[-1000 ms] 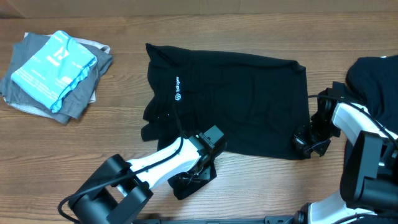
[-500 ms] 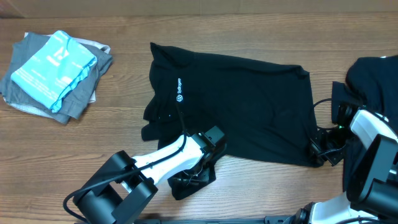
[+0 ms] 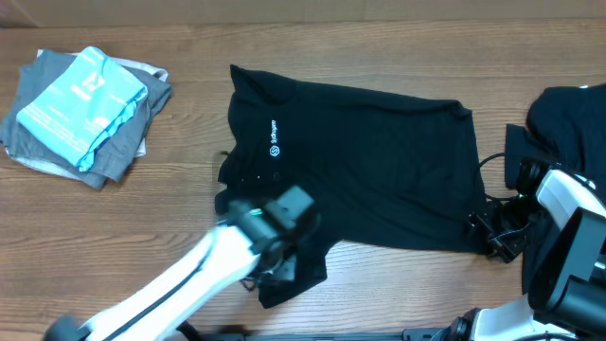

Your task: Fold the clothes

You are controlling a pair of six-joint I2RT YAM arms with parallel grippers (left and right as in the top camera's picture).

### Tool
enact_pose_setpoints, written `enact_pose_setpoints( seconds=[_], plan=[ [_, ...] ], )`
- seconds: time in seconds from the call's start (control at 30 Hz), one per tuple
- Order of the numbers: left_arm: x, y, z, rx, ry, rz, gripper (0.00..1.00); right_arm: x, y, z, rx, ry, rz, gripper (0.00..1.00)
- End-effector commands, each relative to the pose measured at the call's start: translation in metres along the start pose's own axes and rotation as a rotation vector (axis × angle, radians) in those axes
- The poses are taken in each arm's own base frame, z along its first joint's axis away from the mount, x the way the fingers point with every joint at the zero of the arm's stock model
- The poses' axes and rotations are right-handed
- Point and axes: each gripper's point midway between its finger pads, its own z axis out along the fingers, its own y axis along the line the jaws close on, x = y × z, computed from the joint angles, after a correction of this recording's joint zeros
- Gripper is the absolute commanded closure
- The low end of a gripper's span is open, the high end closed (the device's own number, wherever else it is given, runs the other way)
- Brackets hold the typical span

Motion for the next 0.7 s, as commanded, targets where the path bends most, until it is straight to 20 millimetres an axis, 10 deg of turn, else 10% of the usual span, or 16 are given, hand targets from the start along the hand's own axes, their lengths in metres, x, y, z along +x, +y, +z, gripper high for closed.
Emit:
enact_pose_setpoints(
  seconds=[0.0,0.13,0.4,0.67],
  plan=[
    [-0.031,0.027,-0.026,-0.002,-0.182,-0.181,0.91,-0.001,0.001,0.016,0.005,0.012,-0.024,0.3],
    [-0.054,0.038,-0.031,0.036,-0.242,-0.237,0.91,-0.001,0.017,-0.004,-0.062,0.045,-0.06,0.29],
    [-0.095,0.067,-0.011,0.069,-0.209,-0.374,0.9,-0.01,0.101,-0.111,-0.341,-0.051,-0.405,0.25],
    [-0.139,0.071,0.023,0.174,-0.182,-0.336,0.96,-0.012,0.139,-0.116,-0.409,-0.146,-0.63,0.37]
  ],
)
